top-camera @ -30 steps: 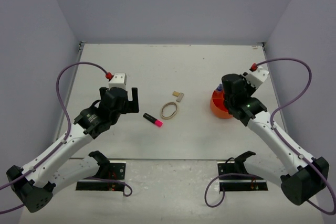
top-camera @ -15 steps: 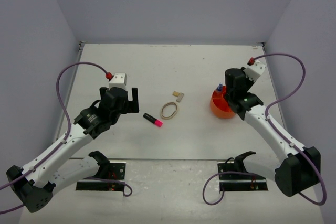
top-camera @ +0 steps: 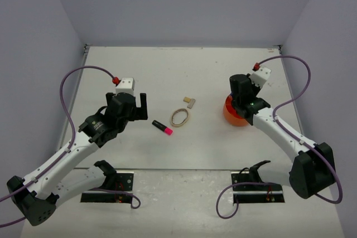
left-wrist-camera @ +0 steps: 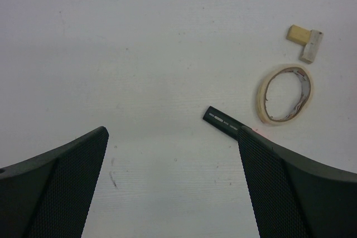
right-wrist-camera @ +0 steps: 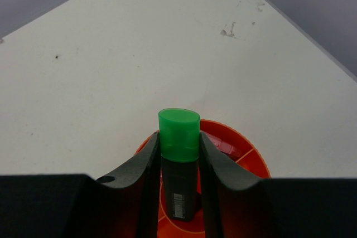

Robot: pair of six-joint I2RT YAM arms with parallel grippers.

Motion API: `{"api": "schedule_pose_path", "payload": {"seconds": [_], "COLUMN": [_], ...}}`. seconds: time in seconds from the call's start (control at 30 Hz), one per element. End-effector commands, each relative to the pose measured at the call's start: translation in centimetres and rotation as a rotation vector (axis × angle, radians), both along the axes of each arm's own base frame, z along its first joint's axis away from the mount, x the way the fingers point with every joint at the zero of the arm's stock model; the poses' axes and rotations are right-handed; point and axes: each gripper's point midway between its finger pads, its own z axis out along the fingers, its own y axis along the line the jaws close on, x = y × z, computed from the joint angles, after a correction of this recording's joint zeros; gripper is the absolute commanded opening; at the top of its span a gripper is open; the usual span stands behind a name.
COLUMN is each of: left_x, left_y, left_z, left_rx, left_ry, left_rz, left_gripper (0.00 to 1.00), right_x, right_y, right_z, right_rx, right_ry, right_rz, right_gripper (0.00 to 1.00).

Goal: Sort the stationery into containers
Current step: Place the pen in the storage box, then pick up the pen from the center of the board.

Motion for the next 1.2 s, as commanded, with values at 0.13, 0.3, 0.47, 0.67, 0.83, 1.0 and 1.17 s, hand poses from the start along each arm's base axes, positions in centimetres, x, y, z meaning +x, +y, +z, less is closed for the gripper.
{"api": "schedule_pose_path", "payload": {"seconds": [0.13, 0.3, 0.47, 0.67, 0.83, 1.0, 1.17], "left_x": [0.4, 0.4, 0.4, 0.3, 0.3, 0.5, 1.2], "left_y": [-0.2, -0.2, -0.3, -1.1, -3.1, -4.4, -6.7], "left_z": [0.2, 0.0, -0.3, -1.1, -3.6, -6.8, -9.8], "left_rx": [0.003, 0.004, 0.002, -0.038, -0.180, -0.241, -0.285], "left_ry": [-0.021, -0.017, -0.003, 0.069, 0.208, 0.383, 0.506], "left_rz": [-0.014, -0.015, -0.011, 0.023, 0.164, 0.386, 0.528], "left_gripper": [1.00, 1.00, 1.00, 1.00, 1.00, 1.00, 1.00], "right_x": [-0.7, -1.2, -2.0, -3.1, -4.2, -5.0, -5.7], "right_y": [-0.4, -0.6, -0.3, 0.0, 1.7, 3.9, 5.7], "right_z": [-0.5, -0.6, 0.8, 4.5, 7.7, 8.9, 7.9], "right_rx": [-0.001, -0.004, -0.004, 0.040, 0.112, 0.158, 0.205], "right_ry": [-0.029, -0.022, -0.050, -0.132, -0.186, -0.157, -0.103], "right_rz": [-0.071, -0.095, -0.101, -0.049, 0.123, 0.290, 0.389], "right_gripper": [0.16, 0.27, 0.53, 0.64, 0.73, 0.97, 0.97]}}
